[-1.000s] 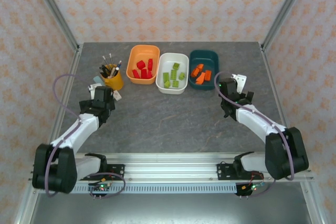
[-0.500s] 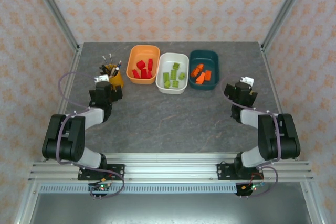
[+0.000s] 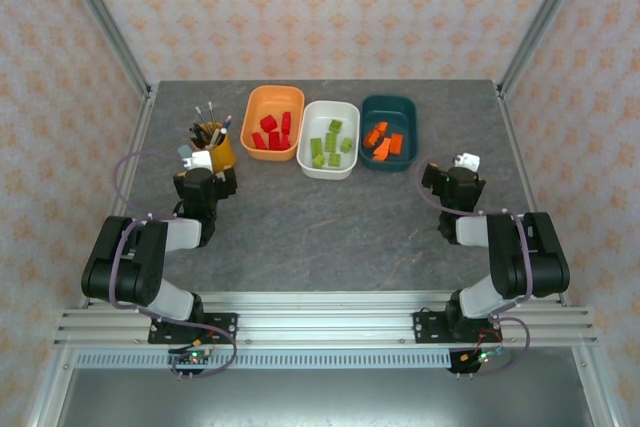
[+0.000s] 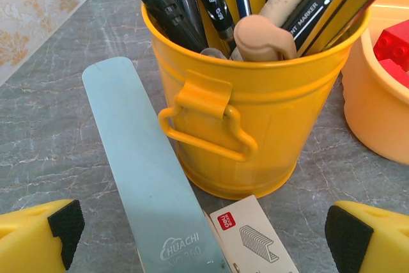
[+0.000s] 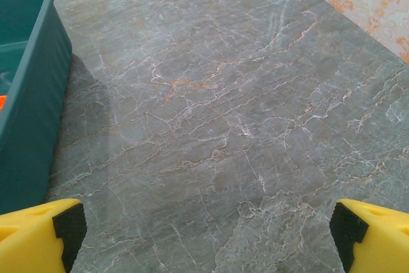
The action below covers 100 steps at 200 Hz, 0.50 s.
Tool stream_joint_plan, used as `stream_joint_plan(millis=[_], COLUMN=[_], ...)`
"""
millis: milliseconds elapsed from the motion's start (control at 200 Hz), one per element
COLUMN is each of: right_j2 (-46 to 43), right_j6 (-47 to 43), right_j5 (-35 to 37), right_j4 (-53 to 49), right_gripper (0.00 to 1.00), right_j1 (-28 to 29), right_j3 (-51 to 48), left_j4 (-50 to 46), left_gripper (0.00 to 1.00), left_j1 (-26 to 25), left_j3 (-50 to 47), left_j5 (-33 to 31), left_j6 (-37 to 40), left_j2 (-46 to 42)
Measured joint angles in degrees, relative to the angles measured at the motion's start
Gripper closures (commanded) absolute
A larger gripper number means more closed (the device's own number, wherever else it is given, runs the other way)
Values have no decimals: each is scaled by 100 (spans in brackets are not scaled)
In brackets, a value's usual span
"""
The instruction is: Sort the legos into containers by color
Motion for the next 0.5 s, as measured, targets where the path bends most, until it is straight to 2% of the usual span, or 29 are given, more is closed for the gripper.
stream_joint_plan(millis=[500], right_j2=[0], right_j6=[-46], right_j5=[-22], right_j4=[0], right_gripper=[1], right_j1=[11], right_j3=[0], left_j4=[37], left_gripper=[0], left_j1=[-13], left_j3=[0], left_j5=[-4], left_j6=[87], left_j2=[0])
